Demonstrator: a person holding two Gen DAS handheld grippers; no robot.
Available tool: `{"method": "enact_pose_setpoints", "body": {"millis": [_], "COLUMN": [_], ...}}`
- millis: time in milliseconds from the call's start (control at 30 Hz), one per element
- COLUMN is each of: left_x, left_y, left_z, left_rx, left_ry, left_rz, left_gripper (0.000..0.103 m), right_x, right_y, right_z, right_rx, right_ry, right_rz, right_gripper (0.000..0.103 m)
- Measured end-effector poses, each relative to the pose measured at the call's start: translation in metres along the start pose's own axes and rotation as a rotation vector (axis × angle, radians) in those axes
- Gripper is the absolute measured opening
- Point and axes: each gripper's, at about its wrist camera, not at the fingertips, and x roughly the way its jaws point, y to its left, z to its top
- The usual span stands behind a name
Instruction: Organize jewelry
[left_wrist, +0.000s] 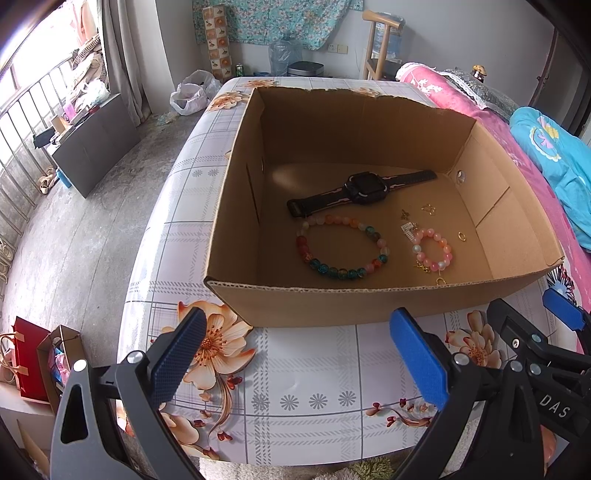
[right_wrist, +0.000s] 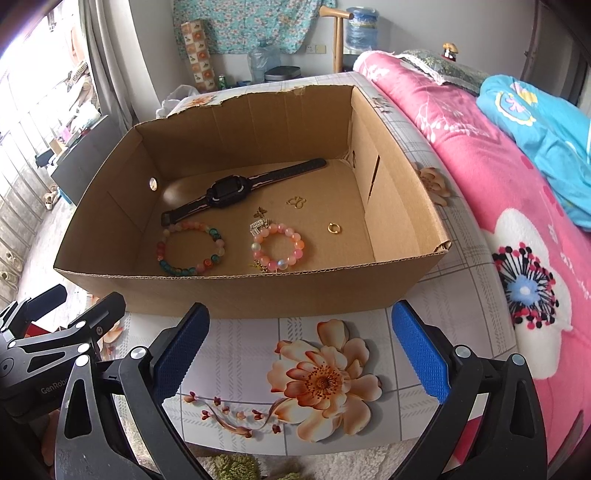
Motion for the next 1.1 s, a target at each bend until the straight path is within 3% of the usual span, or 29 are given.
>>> {"method": "enact_pose_setpoints", "body": {"millis": [1100], "left_x": [-0.0006], "left_y": [0.0009], "left_z": [0.0009], "left_rx": [0.000], "left_ry": [-0.001], "left_rz": [-0.002], "left_gripper": [0.097], "right_x": [-0.0022], "right_y": [0.0008], "right_z": [0.0006], "right_rx": [0.002], "right_ry": [-0.001], "right_rz": [-0.004], "right_gripper": [0.095]}}
